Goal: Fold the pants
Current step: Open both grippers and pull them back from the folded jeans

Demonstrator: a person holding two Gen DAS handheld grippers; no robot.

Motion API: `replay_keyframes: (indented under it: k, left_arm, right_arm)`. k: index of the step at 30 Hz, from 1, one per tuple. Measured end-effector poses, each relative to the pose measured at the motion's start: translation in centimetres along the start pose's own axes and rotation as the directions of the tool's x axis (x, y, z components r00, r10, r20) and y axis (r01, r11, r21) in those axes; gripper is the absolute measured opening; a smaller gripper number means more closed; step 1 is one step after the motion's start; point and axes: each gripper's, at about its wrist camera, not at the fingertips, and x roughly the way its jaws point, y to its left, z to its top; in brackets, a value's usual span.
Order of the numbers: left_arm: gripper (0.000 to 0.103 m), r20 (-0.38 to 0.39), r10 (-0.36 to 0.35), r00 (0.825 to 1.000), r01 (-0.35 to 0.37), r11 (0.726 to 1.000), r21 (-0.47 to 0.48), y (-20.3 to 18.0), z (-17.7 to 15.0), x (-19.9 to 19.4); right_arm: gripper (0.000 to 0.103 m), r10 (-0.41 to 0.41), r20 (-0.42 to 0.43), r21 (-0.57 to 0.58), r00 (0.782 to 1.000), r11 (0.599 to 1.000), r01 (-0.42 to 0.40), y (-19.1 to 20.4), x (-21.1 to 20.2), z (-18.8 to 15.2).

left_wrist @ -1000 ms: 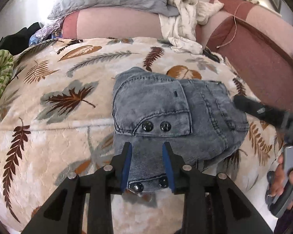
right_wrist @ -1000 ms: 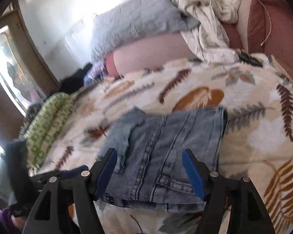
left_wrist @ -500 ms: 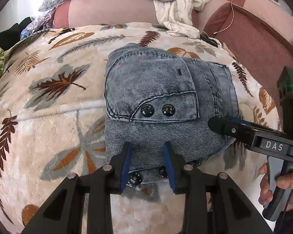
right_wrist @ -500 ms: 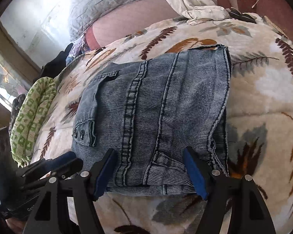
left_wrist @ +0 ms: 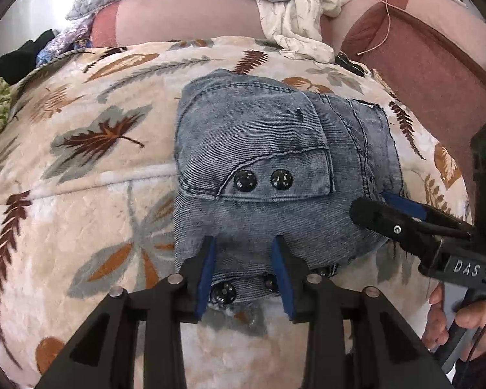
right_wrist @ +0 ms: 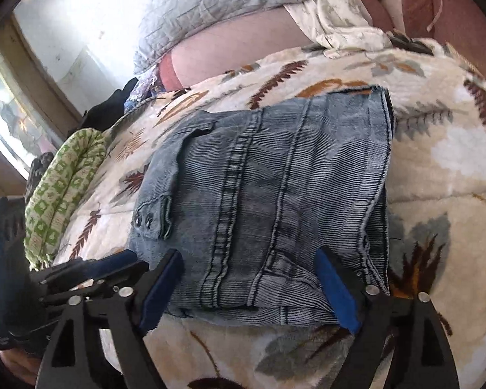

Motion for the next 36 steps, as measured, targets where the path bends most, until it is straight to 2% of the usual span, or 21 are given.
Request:
replay_keyframes:
  k: [2, 3, 9, 16, 21, 23, 27, 29, 32, 36]
  left_arm:
    - [0.065, 0.009, 0.042, 0.999, -0.042, 0.999, -0.012, 0.1, -0.2, -0.9]
    - [0.068, 0.012, 0.064, 0.998, -0.064, 0.998, -0.02, 0.2, -0.4, -1.3]
    - [0.069, 0.077, 0.111, 0.991, -0.109, 0.994, -0.03, 0.6, -1.0, -4.6]
    - [0.071, 0.181, 0.152, 0.972, -0.152, 0.988, -0.015, 0.4, -1.4, -8.8]
    - [0.075, 0.247, 0.172, 0.954, -0.176, 0.984, -0.008, 0.2, -1.7, -11.5]
    - [0.075, 0.262, 0.182, 0.948, -0.187, 0.982, -0.007, 0.2, -1.8, -12.4]
    - [0.076, 0.28, 0.184, 0.942, -0.188, 0.982, -0.015, 0.4, -1.9, -13.5]
    - [0.079, 0.28, 0.177, 0.943, -0.178, 0.984, -0.023, 0.6, -1.9, -13.8]
    - [0.081, 0.283, 0.172, 0.943, -0.17, 0.985, -0.034, 1.0, -2.0, -13.9]
    - [0.081, 0.24, 0.169, 0.956, -0.159, 0.985, -0.061, 2.1, -1.9, -12.6]
  right_arm:
    - [0.087, -0.033, -0.013, -0.017, 0.999, 0.999, 0.033, 0.8, -0.5, 0.1]
    - [0.087, -0.041, -0.017, -0.012, 0.999, 0.999, 0.041, 1.0, -0.9, 0.2]
    - [0.088, -0.063, 0.029, 0.059, 0.998, 0.996, 0.061, 1.6, -4.2, 0.7]
    - [0.089, -0.081, 0.156, 0.004, 0.984, 0.997, 0.082, 5.1, -9.0, 0.8]
    - [0.094, -0.128, 0.28, -0.008, 0.951, 0.991, 0.135, 7.5, -11.9, 0.4]
    - [0.103, -0.141, 0.318, -0.007, 0.938, 0.988, 0.152, 8.2, -12.8, 0.3]
    - [0.103, -0.151, 0.374, -0.007, 0.915, 0.986, 0.166, 8.9, -14.3, 0.1]
    - [0.103, -0.172, 0.358, 0.0, 0.918, 0.983, 0.184, 8.7, -14.3, 0.2]
    - [0.103, -0.159, 0.315, 0.044, 0.936, 0.987, 0.153, 7.2, -14.0, 0.4]
    - [0.103, -0.19, 0.245, 0.084, 0.951, 0.981, 0.174, 4.4, -12.9, 0.4]
